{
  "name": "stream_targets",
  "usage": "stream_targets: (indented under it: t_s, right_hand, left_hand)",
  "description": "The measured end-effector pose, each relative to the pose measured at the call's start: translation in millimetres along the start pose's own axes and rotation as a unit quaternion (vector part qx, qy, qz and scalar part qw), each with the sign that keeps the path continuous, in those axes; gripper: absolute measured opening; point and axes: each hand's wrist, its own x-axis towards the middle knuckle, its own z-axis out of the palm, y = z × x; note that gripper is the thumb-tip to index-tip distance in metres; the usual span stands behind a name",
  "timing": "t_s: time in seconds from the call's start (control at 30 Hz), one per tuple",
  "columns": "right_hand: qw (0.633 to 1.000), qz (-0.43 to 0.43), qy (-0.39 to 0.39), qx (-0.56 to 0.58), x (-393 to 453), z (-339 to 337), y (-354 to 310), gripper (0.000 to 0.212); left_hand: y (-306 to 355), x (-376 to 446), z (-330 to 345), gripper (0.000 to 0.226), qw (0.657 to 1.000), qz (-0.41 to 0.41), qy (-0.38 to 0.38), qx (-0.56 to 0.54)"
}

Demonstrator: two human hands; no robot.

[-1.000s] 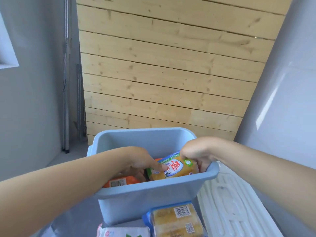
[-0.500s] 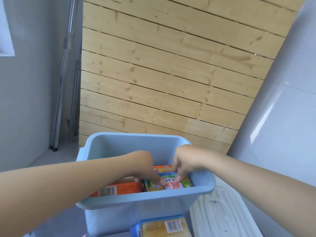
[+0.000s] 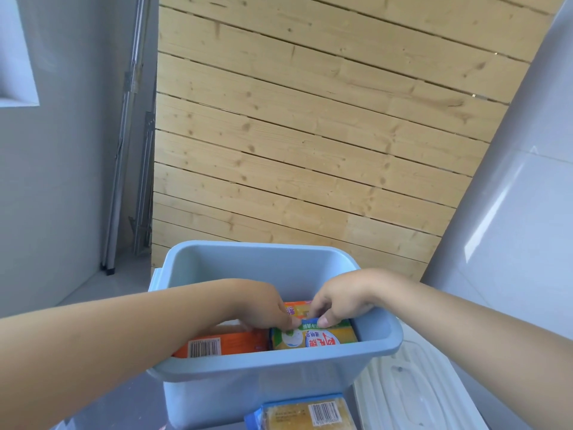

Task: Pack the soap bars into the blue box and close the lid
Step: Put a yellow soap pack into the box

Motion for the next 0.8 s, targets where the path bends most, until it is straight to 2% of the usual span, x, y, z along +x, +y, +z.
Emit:
stream_targets:
  t_s: [0.1, 0.2, 0.3, 0.43, 0.53, 0.67, 0.8]
  right_hand:
    - [0.999, -0.004, 0.033, 0.036, 2.5, 1.7, 2.7, 0.032]
    - [1.0, -0.004, 0.001, 0.024, 6.1, 0.2, 3.3, 0.035]
    - [0.997, -0.008, -0.045, 0.057, 8.8, 0.6, 5.0, 0.038]
    - [0.999, -0.01, -0.022, 0.045, 8.7, 6.9, 7.1, 0.037]
    - [0.996, -0.019, 0.027, 0.082, 9.5, 11.7, 9.0, 0.032]
    - [0.991, -0.026, 0.065, 0.116, 7.5, 14.7, 9.8, 0.028]
    - [0.99, -0.052, 0.046, 0.126, 0.4, 15.8, 9.6, 0.032]
  left_hand:
    - [1.1, -0.6, -2.5, 0.05, 1.0, -0.013, -0.003, 0.005]
    - [1.5, 0.2, -4.8, 0.055, 0.999, -0.023, -0.028, 0.023]
    - [2.0, 1.3, -3.8, 0.055, 0.998, -0.015, -0.051, 0.036]
    - [5.6, 1.3, -2.4, 0.055, 0.996, -0.008, -0.054, 0.064]
    - [4.6, 1.9, 2.4, 0.054, 0.998, -0.008, -0.028, 0.05]
    - [-0.4, 4.7, 13.5, 0.049, 0.998, -0.027, 0.039, -0.043]
    - [-1.0, 3.3, 16.0, 0.045, 0.997, -0.008, 0.062, -0.042]
